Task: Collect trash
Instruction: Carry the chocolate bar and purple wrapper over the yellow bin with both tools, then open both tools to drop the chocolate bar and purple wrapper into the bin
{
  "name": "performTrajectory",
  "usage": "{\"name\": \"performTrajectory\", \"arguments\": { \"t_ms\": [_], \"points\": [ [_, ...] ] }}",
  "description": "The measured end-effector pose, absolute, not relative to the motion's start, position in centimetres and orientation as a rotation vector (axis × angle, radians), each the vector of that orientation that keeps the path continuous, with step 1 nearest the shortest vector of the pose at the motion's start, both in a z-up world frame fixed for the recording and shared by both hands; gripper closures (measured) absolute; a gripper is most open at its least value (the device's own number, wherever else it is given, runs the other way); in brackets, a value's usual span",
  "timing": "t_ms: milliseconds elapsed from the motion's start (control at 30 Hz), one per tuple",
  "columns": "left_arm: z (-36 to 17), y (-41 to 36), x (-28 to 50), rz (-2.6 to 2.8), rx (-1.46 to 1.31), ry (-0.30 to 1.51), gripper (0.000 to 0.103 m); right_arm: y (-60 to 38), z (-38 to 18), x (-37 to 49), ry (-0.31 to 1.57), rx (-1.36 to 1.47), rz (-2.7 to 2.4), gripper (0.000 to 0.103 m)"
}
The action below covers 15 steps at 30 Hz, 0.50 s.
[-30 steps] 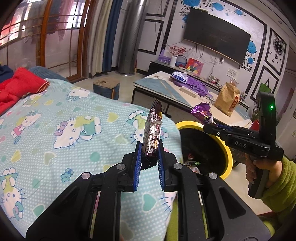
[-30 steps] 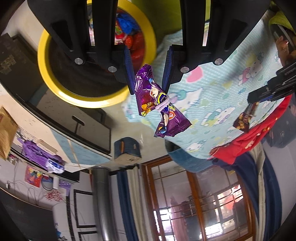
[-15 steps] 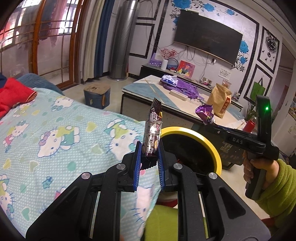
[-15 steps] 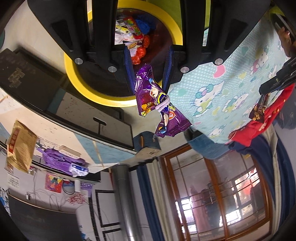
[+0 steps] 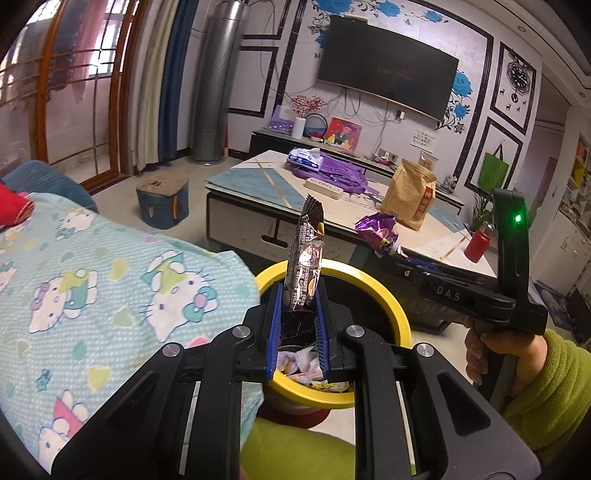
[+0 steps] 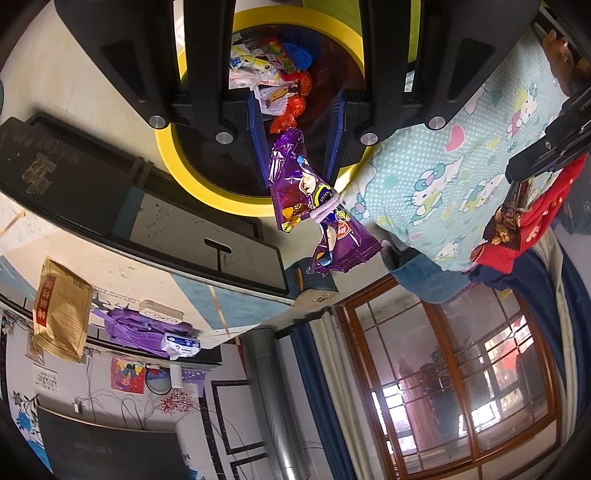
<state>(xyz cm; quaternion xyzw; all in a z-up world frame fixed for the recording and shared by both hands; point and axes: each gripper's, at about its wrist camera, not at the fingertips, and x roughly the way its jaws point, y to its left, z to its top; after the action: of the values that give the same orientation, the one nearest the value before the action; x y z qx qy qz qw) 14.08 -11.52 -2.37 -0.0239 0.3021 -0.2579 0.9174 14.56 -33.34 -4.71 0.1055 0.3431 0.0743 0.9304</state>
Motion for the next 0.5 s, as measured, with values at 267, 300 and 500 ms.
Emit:
{"name": "performTrajectory", "arguments": {
  "t_ms": [267,300,500],
  "points": [
    [-3.1,-13.8,14.8,-0.561,-0.027,0.638,0.092,-34.2,-5.9,14.1,0.721,0.226,0.14,0.075],
    [-3.2,-14.0,14.9,-0.562,-0.025,0.64,0.092,-34.3,-6.0,14.1,0.724,0.227,0.138,0.075],
    [-3.8,-15.5,15.4,-0.579,-0.006,0.654,0.092,-34.6,-7.1,13.6,0.746,0.221,0.132,0.075]
  ]
}}
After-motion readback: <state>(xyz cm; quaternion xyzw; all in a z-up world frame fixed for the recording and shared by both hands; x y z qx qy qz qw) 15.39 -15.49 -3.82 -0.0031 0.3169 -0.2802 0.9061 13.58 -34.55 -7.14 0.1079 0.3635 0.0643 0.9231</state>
